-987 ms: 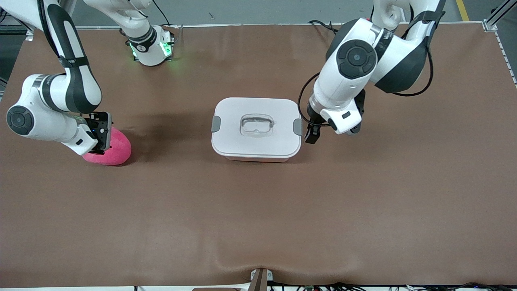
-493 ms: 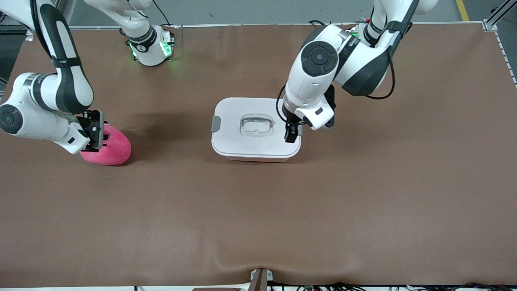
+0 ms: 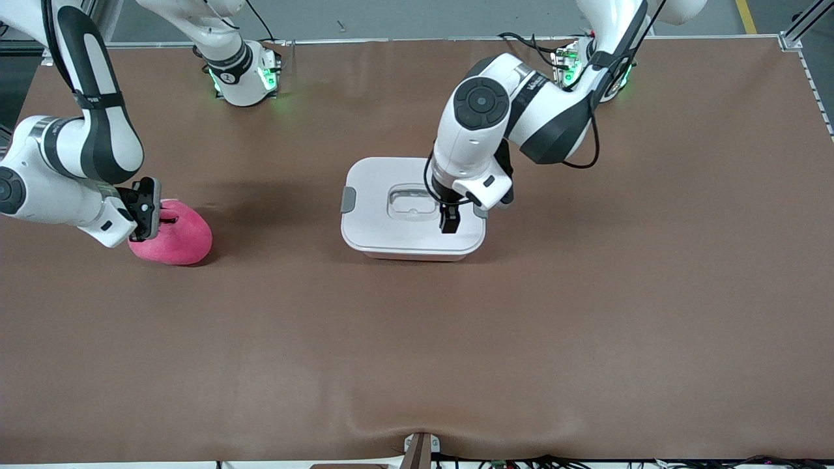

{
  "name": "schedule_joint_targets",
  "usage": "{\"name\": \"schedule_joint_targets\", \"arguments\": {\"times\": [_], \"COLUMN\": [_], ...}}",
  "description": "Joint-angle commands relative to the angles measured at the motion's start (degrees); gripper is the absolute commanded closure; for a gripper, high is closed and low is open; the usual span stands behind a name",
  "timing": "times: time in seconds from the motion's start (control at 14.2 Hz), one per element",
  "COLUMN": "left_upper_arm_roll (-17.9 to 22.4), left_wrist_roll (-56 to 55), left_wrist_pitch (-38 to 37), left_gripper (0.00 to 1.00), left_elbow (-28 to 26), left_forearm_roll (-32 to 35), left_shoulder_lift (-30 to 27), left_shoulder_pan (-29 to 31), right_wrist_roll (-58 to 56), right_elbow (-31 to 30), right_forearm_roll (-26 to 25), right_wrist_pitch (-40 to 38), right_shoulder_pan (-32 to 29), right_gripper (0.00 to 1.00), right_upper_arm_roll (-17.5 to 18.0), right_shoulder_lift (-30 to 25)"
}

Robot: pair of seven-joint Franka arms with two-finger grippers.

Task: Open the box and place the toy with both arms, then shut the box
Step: 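Grasp the lid handle with the left gripper while the right gripper grips the plush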

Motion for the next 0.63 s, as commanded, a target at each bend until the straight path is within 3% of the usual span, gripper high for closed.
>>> {"name": "schedule_joint_targets", "arguments": {"times": [0.0, 0.56], "left_upper_arm_roll": [0.9, 0.7], "left_wrist_roll": [-4.1, -10.5], "left_wrist_pitch": [2.2, 1.9], "left_gripper": [0.00, 0.00], "left_elbow": [4.6, 2.7], "left_forearm_roll": [1.1, 8.1], "left_shoulder_lift": [4.0, 5.5], "left_shoulder_pan": [-2.9, -8.1], "right_wrist_roll": [-0.2, 10.1], "right_elbow": [2.4, 16.6], "right_forearm_roll": [0.2, 1.4], "right_wrist_pitch": [-1.2, -12.8], "right_shoulder_pan": [-0.6, 1.4], "right_gripper": [1.00, 1.00], "right_upper_arm_roll": [0.5, 0.7], "right_shoulder_lift": [-1.5, -1.2]}}
